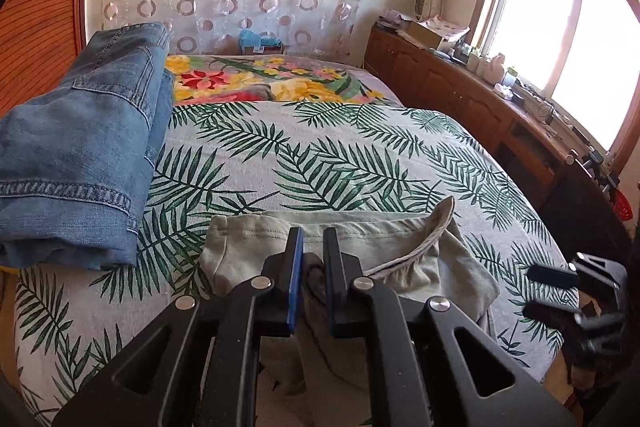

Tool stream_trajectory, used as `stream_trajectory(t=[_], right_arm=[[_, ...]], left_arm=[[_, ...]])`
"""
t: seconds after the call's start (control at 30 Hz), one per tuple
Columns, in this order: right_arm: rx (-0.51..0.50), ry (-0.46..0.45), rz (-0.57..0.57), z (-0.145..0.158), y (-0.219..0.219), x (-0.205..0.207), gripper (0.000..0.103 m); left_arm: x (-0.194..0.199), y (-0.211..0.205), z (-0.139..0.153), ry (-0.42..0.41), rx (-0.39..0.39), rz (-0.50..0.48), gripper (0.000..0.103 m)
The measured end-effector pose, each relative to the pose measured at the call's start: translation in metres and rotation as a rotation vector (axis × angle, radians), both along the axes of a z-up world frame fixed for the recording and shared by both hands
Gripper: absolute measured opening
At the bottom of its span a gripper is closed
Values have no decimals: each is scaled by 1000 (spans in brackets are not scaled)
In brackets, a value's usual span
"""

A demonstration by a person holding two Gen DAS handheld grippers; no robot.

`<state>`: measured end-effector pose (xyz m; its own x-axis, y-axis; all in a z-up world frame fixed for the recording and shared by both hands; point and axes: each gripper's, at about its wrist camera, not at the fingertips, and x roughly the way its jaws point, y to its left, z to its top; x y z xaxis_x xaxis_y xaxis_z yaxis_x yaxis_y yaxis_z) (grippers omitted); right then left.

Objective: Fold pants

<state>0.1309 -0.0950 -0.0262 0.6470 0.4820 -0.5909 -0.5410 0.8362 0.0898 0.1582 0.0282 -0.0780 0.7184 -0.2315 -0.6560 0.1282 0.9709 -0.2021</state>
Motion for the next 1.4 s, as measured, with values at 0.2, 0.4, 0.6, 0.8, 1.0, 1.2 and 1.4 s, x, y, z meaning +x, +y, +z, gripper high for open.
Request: stream_trajectory(t=[0.2, 0.4, 0.6, 0.8, 1.0, 1.2, 1.4], right_arm=[[-26, 15, 13, -12, -18, -31, 41], [-23, 25, 9, -17, -27, -47, 41], [-9, 16, 25, -15, -31, -65, 41], [-17, 4, 62, -12, -15, -71, 41], [-36, -4, 107, -12, 7, -74, 41], [-26, -16, 154, -7, 22, -58, 20], [-68, -88, 114, 12, 18, -20, 5]], left_arm=[[6, 1, -6, 39, 15, 0, 20], [-13, 8, 4, 4, -5, -6, 53], [-44, 21, 12, -42, 2, -2, 77], [-68, 27, 3, -46, 18, 19, 77], [-79, 29, -11, -27, 32, 21, 77], [-82, 31, -21, -7, 26, 21, 77], [-82, 24, -20, -19, 28, 6, 77]])
